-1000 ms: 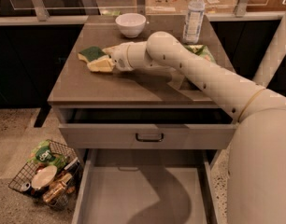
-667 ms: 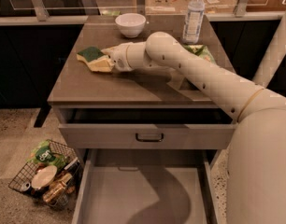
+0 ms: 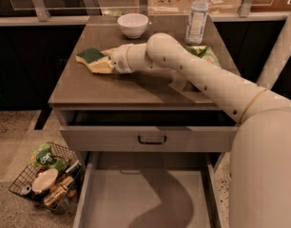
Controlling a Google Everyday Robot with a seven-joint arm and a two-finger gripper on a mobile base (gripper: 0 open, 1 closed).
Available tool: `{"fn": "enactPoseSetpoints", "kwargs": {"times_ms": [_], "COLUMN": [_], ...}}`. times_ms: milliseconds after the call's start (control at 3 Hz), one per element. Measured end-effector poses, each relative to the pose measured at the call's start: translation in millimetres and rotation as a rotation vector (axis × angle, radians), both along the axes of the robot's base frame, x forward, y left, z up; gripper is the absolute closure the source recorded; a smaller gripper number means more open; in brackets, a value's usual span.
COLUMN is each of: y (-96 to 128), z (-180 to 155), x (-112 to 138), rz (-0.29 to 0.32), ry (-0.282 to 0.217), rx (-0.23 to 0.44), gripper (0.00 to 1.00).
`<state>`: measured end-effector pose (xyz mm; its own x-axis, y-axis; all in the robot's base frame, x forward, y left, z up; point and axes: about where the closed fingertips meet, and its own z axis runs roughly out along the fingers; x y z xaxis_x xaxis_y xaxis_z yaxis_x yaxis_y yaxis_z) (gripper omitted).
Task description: Place sponge into middle drawer
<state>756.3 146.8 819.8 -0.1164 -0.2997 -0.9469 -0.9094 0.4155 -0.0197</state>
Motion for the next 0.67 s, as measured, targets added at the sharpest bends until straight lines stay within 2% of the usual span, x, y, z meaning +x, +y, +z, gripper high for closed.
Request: {"fn": "enactPoseSetpoints", "kwargs": {"times_ms": [333, 667], "y": [0, -12], "z": [0, 24], "x": [0, -17], "rz": [0.002, 0.016], "ry": [0.0, -0.026], "rx": [0.001, -0.001], "gripper": [1.0, 1.0]}}
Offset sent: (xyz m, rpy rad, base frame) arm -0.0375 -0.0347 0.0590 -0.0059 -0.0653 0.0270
